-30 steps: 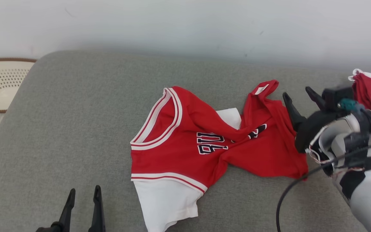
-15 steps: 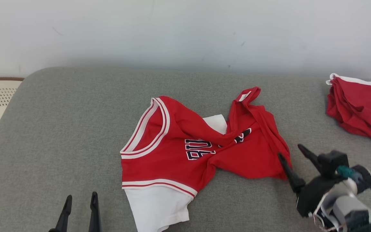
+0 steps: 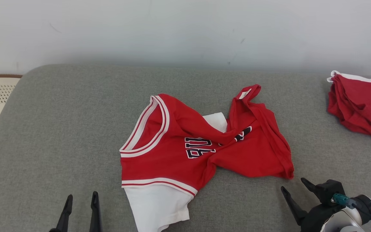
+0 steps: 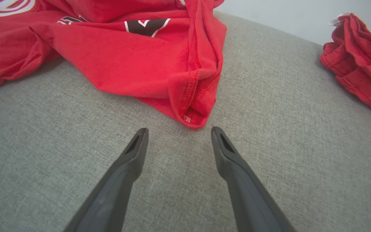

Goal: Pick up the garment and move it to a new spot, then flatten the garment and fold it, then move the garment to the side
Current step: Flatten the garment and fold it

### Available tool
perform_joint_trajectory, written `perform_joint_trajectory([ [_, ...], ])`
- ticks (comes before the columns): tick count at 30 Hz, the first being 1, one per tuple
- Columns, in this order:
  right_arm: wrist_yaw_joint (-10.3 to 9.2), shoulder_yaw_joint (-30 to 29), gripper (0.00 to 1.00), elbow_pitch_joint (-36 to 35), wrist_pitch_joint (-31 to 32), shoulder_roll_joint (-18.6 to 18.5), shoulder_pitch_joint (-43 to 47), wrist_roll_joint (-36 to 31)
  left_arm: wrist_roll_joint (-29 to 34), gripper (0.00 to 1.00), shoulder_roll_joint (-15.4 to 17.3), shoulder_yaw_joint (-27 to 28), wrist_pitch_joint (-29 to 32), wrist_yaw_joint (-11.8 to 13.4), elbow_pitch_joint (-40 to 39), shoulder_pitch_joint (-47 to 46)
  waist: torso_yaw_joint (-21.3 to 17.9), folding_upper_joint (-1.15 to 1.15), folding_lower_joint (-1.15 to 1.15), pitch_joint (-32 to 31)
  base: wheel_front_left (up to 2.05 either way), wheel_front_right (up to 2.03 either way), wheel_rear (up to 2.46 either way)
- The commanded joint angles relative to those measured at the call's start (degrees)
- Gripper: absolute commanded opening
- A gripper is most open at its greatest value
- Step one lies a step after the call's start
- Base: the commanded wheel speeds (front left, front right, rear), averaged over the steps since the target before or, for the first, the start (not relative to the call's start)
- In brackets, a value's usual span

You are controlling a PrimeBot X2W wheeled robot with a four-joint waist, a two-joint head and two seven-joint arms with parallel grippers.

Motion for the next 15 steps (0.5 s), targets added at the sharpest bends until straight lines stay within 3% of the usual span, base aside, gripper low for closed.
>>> perform_joint_trajectory([
  [1,-0.01,-0.2,1.00,-0.1,0.2,0.3,0.3,-0.5,-0.1,1.00,0.0,0.1,0.0,0.0,0.0,0.3,0.2,0.00,0.00,0.1,0.00,0.00,0.00],
  [15,-0.01,-1.0,1.00,5.4,1.8,1.3,-4.3,-3.6,0.0,1.00,0.0,0.0,0.0,-0.3,-0.1,-0.6,2.9,0.00,0.00,1.6,0.00,0.00,0.00],
])
